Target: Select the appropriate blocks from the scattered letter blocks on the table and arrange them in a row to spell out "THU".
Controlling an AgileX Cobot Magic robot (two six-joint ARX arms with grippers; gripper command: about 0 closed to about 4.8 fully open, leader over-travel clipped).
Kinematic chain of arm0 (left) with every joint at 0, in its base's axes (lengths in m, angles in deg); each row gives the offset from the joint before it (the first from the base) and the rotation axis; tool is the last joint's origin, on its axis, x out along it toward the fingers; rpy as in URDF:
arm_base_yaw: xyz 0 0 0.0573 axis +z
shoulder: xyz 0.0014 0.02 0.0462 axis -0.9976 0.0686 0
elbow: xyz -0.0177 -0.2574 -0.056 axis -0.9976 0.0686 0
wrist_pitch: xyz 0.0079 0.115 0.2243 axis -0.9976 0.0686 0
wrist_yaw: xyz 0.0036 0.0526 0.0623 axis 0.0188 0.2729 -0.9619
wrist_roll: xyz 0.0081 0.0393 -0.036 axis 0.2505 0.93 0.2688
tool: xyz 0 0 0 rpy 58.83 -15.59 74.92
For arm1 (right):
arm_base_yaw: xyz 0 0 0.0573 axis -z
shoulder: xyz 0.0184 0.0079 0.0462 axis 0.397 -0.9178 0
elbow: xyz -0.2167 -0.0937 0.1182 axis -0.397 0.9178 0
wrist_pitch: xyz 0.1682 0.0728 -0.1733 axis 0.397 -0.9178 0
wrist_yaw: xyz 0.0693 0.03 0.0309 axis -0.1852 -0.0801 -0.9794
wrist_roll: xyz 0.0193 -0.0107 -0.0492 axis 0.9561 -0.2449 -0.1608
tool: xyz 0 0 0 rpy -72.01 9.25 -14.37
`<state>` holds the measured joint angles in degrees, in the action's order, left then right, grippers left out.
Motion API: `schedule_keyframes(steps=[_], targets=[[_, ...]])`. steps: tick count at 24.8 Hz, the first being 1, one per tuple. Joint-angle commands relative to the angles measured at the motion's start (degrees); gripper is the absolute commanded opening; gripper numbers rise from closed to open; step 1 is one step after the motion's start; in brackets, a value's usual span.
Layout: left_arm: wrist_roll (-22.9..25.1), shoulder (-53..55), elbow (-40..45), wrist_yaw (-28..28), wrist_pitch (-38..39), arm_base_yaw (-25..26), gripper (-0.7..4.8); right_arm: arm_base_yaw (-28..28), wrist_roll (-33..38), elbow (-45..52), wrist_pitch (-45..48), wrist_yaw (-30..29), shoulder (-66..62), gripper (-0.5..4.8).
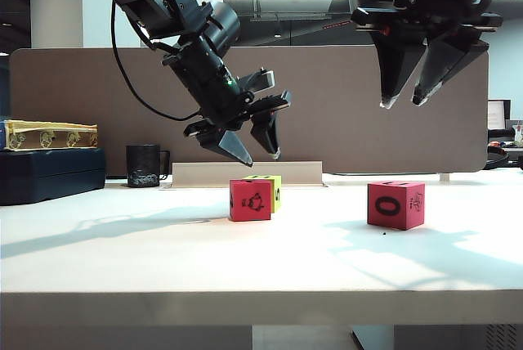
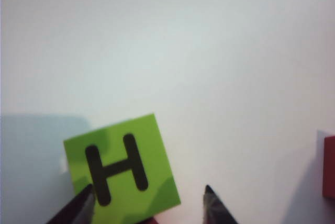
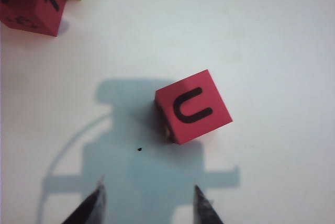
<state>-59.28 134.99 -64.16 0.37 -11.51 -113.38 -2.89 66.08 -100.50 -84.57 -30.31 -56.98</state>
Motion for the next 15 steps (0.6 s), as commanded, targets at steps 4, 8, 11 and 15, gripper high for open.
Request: schedule_keyframes(steps=[4,8,11,15], targets=[[0.09,0.2,-0.35,-1.01,-1.66,-0.04,2.79,-0.09,0.33,-0.35,0.31,-2.23,0.24,2.12],[0.09,0.98,-0.35,-1.42,-1.75,-0.04,3.21,-0.09,0.35,-0.35,0.31,-3.15,0.24,2.12],[0.04,2.01,-0.35,-1.42,-1.62,-0.04,3.74,-0.11,0.35,-0.35,0.26,-3.17,0.24,2.12],[0.04,2.36,-0.35,-0.87,-1.81,-0.07,3.74,-0.11,0.35,-0.35,0.31,-3.19,0.24,2.12]])
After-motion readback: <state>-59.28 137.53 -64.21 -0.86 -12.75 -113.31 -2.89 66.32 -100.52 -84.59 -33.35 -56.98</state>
